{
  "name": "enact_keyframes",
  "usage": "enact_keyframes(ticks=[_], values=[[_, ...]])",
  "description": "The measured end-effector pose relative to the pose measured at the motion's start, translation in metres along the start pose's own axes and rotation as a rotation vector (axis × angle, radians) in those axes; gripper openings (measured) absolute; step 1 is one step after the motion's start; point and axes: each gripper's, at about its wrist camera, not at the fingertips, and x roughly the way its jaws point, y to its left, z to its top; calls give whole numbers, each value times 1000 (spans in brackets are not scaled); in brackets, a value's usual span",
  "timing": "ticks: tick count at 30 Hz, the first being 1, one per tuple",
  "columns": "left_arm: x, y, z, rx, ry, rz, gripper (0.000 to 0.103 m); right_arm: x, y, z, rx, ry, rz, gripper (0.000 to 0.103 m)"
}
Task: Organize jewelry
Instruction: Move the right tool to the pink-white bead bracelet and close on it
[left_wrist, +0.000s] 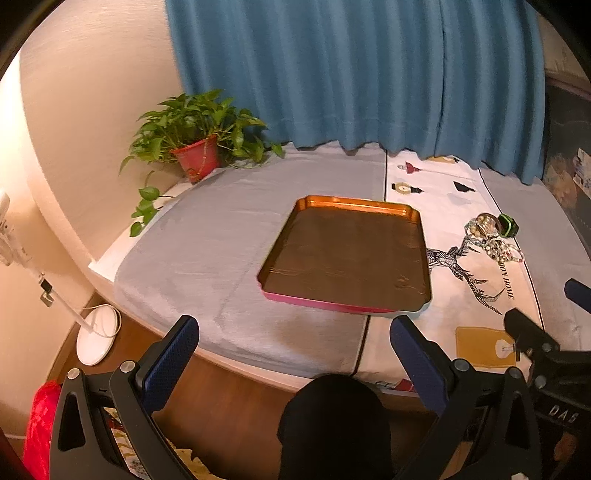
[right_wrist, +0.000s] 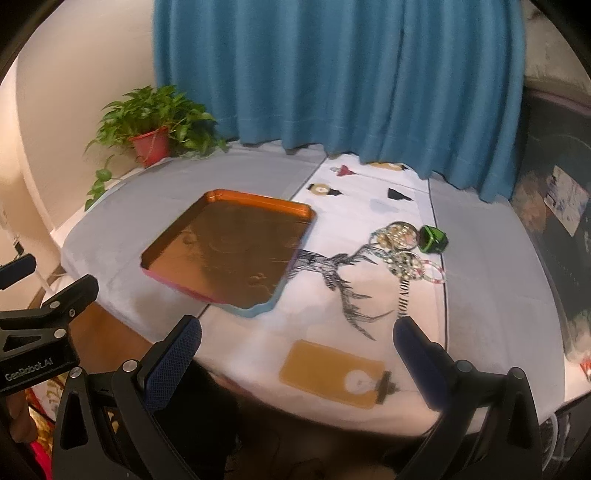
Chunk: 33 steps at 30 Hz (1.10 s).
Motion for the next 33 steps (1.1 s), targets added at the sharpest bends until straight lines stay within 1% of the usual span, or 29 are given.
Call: enact_keyframes(ticks=[3,5,7,9,12,13,15,17,19,21,25,30,33], values=[[13,-17,4,20,24,-24,103,8,-25,0,43,-1,-30,103],[22,-30,9,35,39,-43,103,17,-50,-1,84,3,-56,103],[30,-46,14,53,46,-63,103,29,-79,-2,140,21,-95,103],[39,-64,20,72,56,-91,103,43,-112,-4,209,58,-149,103],[55,-92,30,95,81,-143,103,62,-155,-8,280,86,-182,103],[59,-104,33,102,80,-152,103,68,-170,-10,291,80,-195,103],[67,-122,39,120,83,-163,103,79,-188,-8,295,76,-229,103],[75,-140,46,139,87,-187,103,91,-203,-4,294,79,-246,103],[82,-156,51,159,88,-211,103,106,-214,2,299,88,-247,103],[89,-172,56,181,92,-218,103,119,-218,6,300,100,-236,103],[99,-193,65,217,86,-215,103,151,-223,15,280,136,-224,103],[107,-205,70,231,87,-213,103,183,-232,23,295,169,-216,103],[112,-209,71,234,96,-207,103,196,-232,29,278,177,-214,103]])
